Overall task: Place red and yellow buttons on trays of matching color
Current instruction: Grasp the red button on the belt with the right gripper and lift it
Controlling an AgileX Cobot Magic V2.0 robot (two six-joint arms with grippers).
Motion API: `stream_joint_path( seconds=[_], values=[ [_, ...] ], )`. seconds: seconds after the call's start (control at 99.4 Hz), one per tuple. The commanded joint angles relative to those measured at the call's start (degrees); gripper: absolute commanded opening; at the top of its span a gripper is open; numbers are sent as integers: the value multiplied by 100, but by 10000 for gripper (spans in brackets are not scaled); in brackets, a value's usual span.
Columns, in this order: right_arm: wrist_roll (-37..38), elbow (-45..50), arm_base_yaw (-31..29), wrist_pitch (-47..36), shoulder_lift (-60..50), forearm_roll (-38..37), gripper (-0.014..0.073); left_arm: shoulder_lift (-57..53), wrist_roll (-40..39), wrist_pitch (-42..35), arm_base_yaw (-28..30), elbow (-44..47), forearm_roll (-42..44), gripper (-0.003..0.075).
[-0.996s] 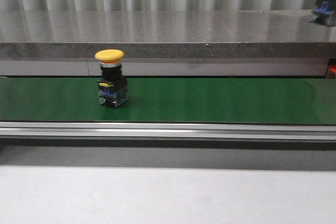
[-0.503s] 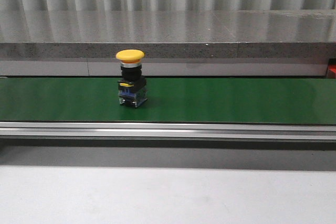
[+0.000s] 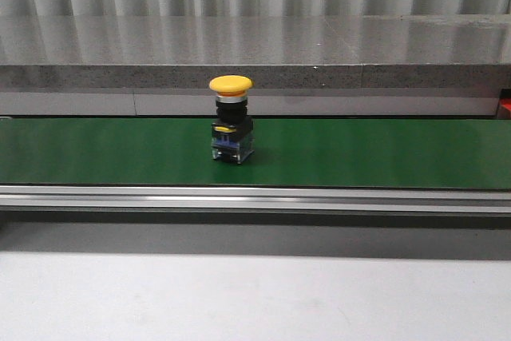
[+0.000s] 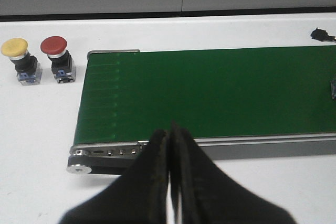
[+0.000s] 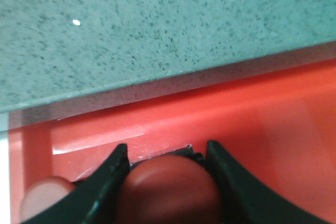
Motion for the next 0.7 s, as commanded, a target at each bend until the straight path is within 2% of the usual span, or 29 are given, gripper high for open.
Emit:
stream_joint_path(
  seconds=[0.0, 0.533, 0.604, 0.674, 0.694],
  values=[
    [10, -318, -29, -191, -189, 89, 62, 0, 10, -387, -51, -158, -87, -19],
    [10, -452, -29, -215, 407, 100, 69, 0, 10, -387, -51, -158, -87, -19],
    [10, -452, -29, -198, 407, 100, 106, 0, 10, -387, -51, -158, -87, -19],
    [10, -485, -29, -183, 407, 100, 193, 0, 10, -387, -51, -158, -87, -19],
    [10, -519, -29, -160, 407, 100, 241, 0, 10, -387, -51, -158, -87, -19]
  ],
)
